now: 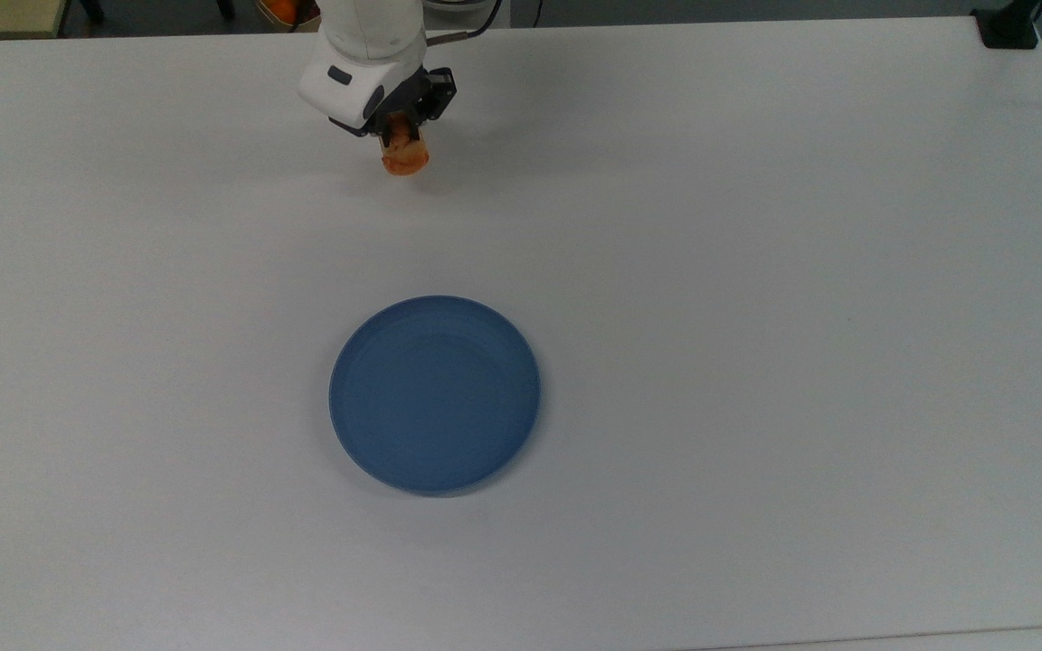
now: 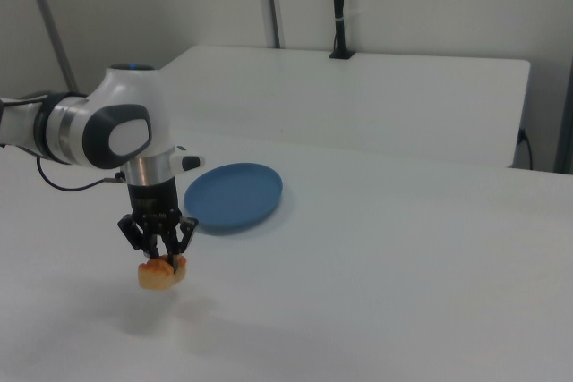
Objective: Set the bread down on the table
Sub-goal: 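Lower the held bread roll onto the bare table beside the plate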
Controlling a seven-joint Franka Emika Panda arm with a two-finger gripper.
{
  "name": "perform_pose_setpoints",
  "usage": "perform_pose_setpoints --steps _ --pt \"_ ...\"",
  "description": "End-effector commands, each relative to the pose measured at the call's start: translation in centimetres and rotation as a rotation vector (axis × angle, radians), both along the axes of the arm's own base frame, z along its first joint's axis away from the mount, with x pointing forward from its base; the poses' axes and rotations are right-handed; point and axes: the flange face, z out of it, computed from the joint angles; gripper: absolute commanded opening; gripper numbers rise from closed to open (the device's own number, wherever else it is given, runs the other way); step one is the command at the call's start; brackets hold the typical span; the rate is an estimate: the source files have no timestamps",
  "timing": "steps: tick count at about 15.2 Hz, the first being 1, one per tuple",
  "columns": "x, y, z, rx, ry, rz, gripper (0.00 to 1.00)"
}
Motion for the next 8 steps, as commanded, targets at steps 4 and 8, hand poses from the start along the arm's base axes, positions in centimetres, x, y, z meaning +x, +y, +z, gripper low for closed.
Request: perform_pose_setpoints --steps 4,8 --pt "0.6 0.9 -3.8 0.016 -0.079 -0.029 0.31" --pt "0.8 1.2 -4.4 0.014 -0.085 -0.049 0.38"
